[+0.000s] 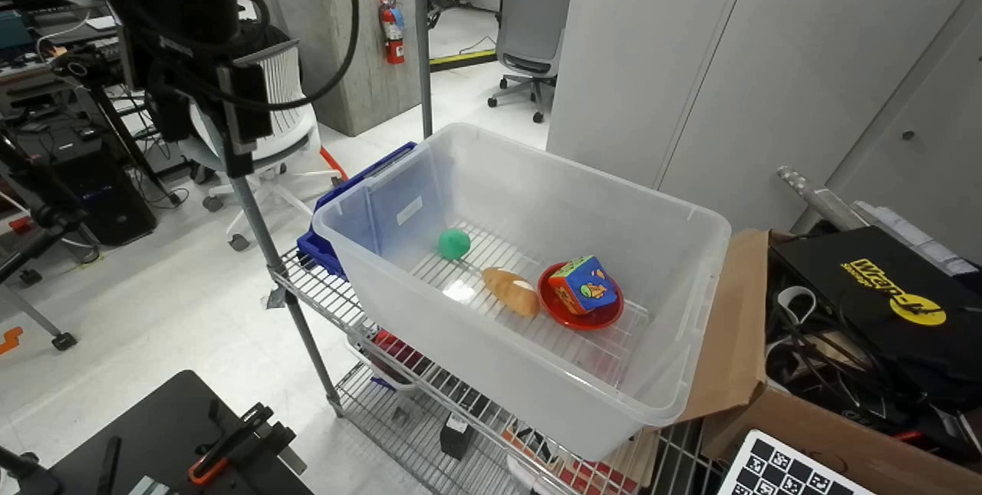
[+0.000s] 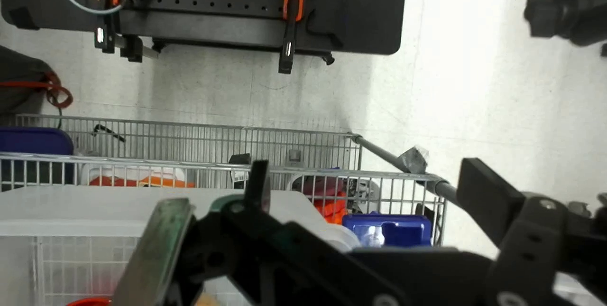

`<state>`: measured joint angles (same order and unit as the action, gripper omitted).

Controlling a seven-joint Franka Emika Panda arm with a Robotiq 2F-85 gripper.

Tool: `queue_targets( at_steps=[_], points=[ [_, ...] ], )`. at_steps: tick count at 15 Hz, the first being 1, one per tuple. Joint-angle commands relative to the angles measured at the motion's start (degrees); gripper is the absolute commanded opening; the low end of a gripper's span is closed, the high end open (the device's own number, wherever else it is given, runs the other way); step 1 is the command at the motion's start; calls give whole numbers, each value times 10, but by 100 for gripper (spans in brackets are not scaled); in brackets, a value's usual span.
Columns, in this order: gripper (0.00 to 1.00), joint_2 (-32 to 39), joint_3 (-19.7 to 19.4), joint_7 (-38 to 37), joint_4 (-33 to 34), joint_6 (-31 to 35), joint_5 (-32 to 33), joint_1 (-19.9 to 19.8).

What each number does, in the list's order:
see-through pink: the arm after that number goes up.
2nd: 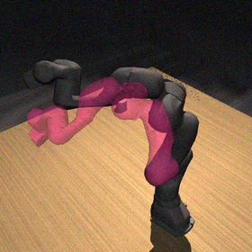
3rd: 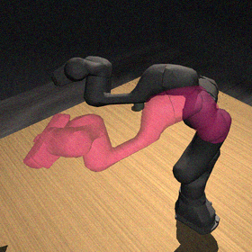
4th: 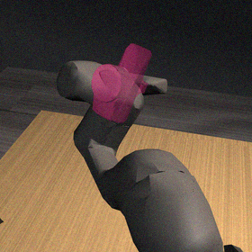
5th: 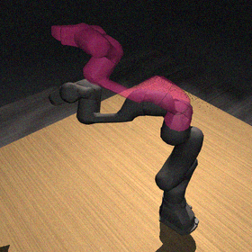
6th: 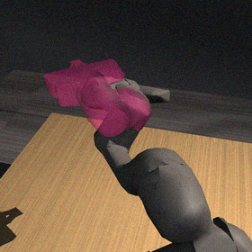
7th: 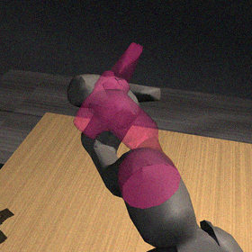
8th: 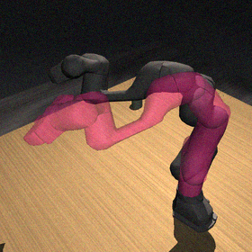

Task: Move the green plush toy inside the container forwards

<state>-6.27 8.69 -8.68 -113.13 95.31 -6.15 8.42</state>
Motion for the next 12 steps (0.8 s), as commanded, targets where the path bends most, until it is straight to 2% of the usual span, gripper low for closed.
queue_targets(
  at_steps=[1, 5, 8, 12],
  points=[
    [100, 43, 0, -22, 3, 84, 16, -5],
    [100, 97, -7, -32, 23, 202, 38, -8],
    [100, 152, -19, -52, 72, 269, 52, -12],
    [100, 217, -49, -77, 133, 319, 87, -16]
  ],
)
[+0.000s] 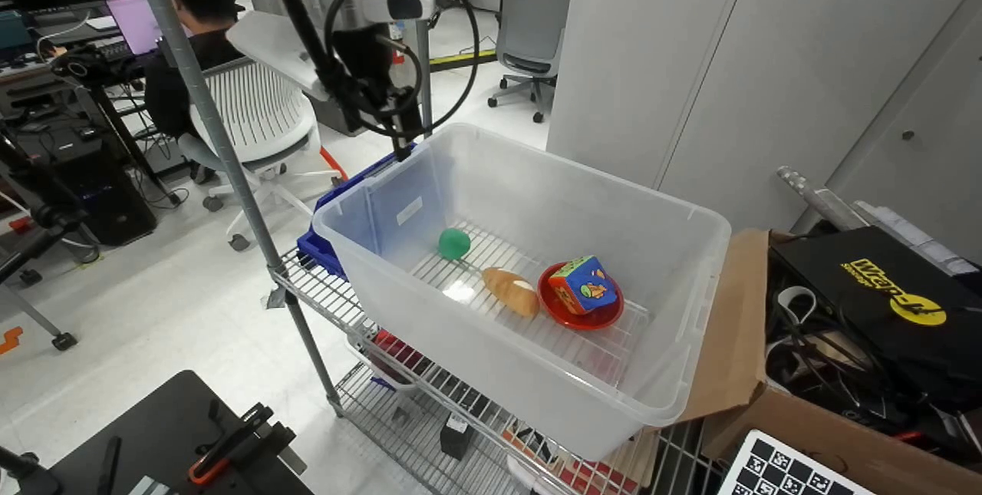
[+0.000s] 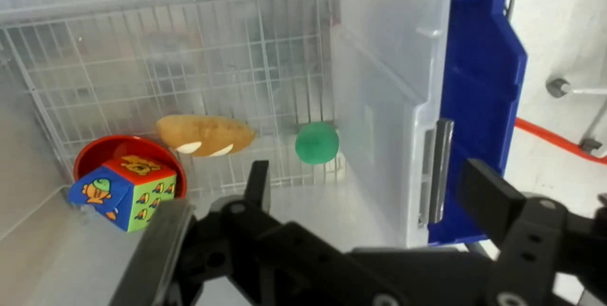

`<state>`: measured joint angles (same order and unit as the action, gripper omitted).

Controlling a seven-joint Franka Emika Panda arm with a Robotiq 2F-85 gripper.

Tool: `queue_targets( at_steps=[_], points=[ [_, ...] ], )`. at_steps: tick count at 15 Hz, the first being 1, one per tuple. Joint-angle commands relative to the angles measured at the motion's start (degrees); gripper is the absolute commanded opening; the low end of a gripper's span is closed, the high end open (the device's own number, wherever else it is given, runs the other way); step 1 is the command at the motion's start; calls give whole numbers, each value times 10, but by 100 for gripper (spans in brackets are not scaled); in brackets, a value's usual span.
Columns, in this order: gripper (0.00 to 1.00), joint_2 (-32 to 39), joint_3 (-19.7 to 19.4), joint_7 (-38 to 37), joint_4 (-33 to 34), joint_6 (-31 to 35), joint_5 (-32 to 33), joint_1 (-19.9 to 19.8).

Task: Move the green plush toy inside the container forwards

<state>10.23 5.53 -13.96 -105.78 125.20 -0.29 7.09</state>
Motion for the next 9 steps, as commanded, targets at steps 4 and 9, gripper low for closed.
queue_targets(
  at_steps=[4, 9],
  points=[
    [100, 138, -41, -41, 131, 49, 2, -16],
    [100, 257, -33, -47, 225, 101, -129, -55]
  ],
)
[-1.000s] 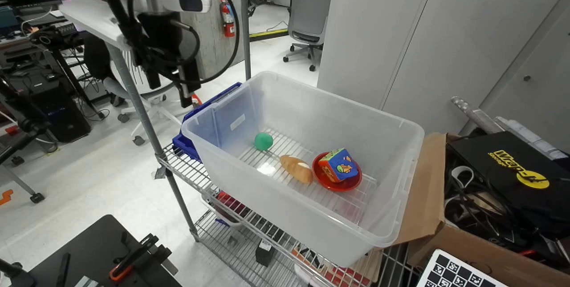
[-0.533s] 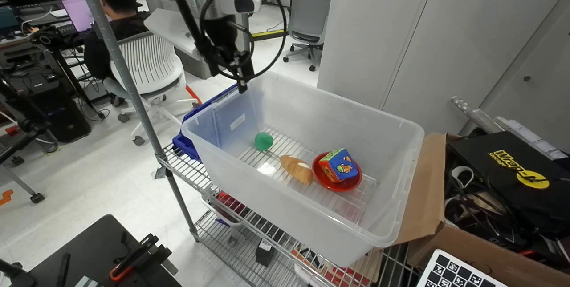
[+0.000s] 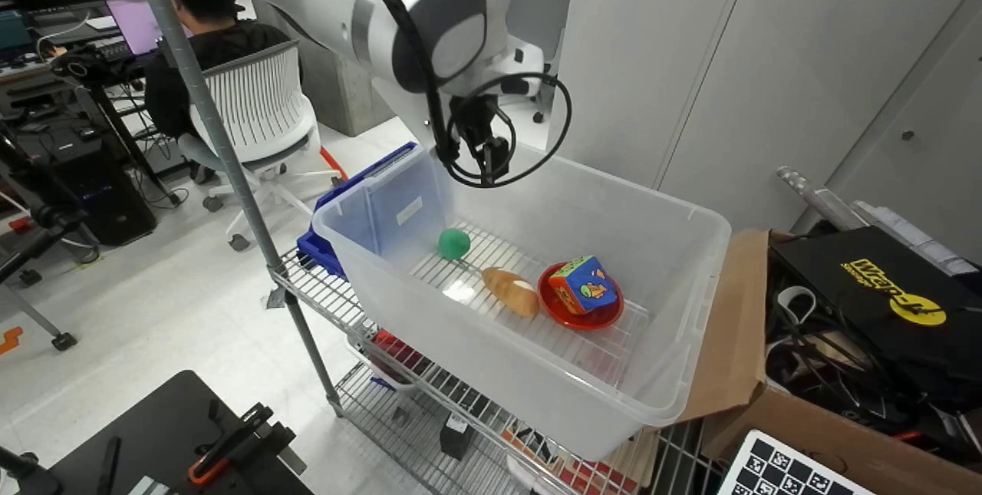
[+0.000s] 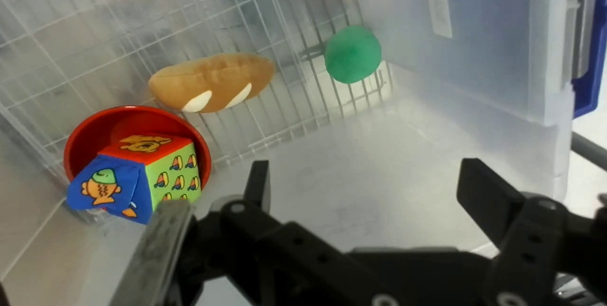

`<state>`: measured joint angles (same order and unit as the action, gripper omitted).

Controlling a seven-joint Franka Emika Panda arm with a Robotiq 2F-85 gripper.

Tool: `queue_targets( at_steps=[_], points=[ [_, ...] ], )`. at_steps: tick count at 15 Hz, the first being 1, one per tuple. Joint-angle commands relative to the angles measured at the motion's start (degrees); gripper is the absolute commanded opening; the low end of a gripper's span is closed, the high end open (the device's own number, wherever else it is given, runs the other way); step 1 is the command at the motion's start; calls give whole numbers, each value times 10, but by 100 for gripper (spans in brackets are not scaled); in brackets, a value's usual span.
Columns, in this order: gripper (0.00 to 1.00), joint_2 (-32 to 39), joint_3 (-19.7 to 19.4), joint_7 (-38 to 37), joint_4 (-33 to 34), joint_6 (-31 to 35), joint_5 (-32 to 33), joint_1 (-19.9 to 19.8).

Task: Move the green plush toy inside the container forwards

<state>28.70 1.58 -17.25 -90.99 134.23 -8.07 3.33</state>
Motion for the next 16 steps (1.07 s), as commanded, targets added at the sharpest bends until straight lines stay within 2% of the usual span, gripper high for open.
queue_targets(
  at_steps=[1, 6, 16],
  points=[
    [100, 96, 9, -19, 100, 12, -71, -23],
    [100, 207, 20, -35, 207, -20, -121, -39],
    [100, 353, 22, -106, 353, -78, -124, -29]
  ],
)
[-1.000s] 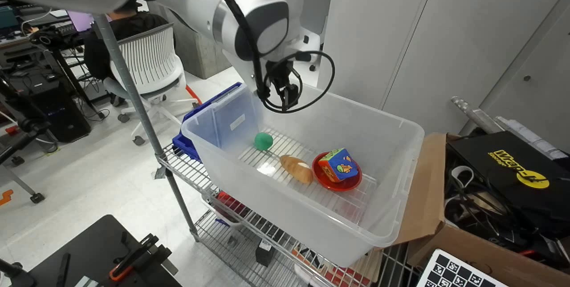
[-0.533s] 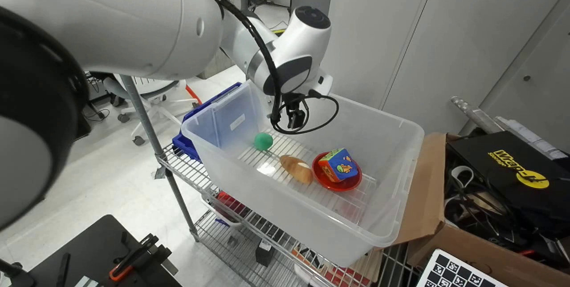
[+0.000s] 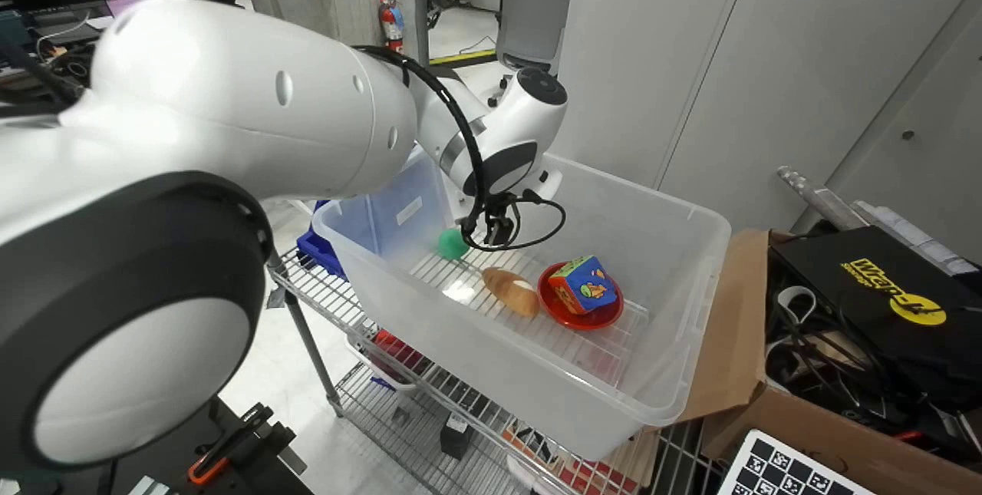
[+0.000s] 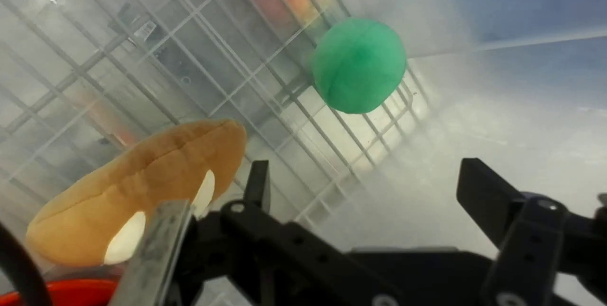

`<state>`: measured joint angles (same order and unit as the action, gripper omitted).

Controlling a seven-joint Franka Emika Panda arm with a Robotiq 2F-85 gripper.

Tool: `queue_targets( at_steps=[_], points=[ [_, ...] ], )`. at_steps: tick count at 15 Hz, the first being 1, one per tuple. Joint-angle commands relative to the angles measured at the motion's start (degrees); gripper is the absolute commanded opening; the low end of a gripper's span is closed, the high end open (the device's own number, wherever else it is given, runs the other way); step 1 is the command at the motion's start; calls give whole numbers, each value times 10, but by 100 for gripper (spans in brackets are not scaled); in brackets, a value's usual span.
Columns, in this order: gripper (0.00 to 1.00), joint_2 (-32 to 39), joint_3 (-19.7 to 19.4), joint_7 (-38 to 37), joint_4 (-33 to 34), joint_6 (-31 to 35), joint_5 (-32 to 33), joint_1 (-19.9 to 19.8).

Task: Move the green plush toy inside the container forwards

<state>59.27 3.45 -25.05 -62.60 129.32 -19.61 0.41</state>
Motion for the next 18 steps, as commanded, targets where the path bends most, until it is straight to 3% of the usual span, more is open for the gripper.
queue_targets(
  at_steps=[1, 11, 18],
  points=[
    [100, 57, 3, -36, 80, -31, -8, 1],
    [100, 130, 23, -89, 155, -90, -11, 7],
    [100, 180, 24, -98, 221, -83, -3, 10]
  ],
)
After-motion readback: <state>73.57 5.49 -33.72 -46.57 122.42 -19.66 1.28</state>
